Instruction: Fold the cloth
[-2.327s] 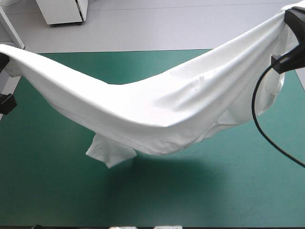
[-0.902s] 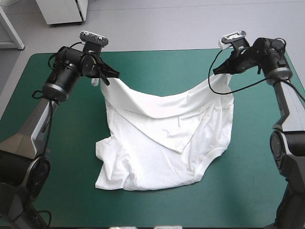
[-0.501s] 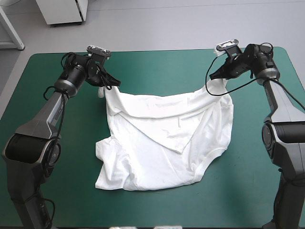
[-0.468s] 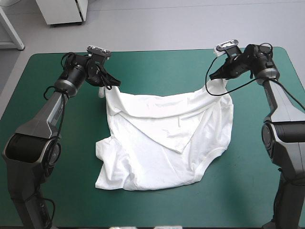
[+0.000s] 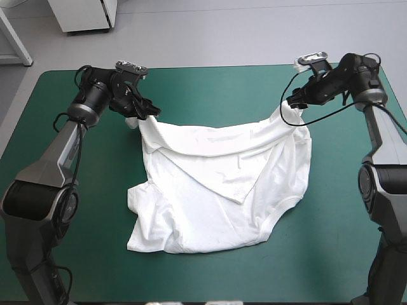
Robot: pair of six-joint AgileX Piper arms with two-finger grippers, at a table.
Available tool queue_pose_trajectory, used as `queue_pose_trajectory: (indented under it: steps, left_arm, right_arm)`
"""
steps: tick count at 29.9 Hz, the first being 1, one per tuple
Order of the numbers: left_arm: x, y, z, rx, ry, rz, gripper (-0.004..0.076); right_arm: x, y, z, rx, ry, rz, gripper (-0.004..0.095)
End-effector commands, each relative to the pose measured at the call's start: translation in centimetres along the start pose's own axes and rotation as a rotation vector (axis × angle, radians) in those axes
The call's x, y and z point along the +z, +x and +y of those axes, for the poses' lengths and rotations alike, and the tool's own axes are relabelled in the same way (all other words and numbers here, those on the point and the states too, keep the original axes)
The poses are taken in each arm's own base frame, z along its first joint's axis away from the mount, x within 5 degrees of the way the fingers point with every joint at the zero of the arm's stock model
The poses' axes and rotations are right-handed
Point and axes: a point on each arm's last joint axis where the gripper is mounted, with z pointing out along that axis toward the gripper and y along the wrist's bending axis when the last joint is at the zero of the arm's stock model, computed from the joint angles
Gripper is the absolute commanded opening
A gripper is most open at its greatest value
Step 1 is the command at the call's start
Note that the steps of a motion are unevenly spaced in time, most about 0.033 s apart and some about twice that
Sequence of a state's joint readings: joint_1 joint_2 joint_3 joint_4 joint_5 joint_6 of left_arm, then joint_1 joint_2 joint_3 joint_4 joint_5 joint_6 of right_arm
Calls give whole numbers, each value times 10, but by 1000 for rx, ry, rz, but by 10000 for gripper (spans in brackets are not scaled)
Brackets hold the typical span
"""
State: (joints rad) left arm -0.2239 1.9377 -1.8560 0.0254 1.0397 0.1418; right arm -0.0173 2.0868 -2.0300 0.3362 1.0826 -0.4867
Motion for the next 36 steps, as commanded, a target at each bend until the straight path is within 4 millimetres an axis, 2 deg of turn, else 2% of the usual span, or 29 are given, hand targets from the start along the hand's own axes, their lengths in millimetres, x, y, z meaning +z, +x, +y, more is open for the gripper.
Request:
queue_pose_trajectory:
  steps: [1,3,6,10,14,17,19,24,28,36]
  left_arm:
    - [-73,-1,0,-9,-1,-89,515]
    - [-94,7,0,-31,2,-79,513]
    - [-114,25,-3,-39,8,-35,512]
    - [-126,60,-9,-54,29,44,512]
    - [-127,99,-19,-43,39,83,511]
    - [-117,125,-30,-7,59,130,511]
    - [-103,141,-38,32,67,181,511]
    - [-70,165,-49,61,83,219,511]
    - [-54,170,-50,79,85,225,511]
    - [-16,165,-53,86,98,259,511]
  right_arm:
    - [-80,-9,9,-17,8,-104,608]
    - [-101,-3,15,-11,2,-113,571]
    - [-121,12,28,-11,-8,-94,561]
    - [-135,40,45,6,-24,-57,559]
    - [-145,68,67,15,-37,-33,559]
    - [-144,89,82,6,-39,-25,558]
    - [-145,101,91,-9,-35,-20,558]
    - [-145,124,101,-14,-25,11,554]
    - [-144,131,102,-9,-21,12,554]
    - [-144,130,102,-5,-22,2,554]
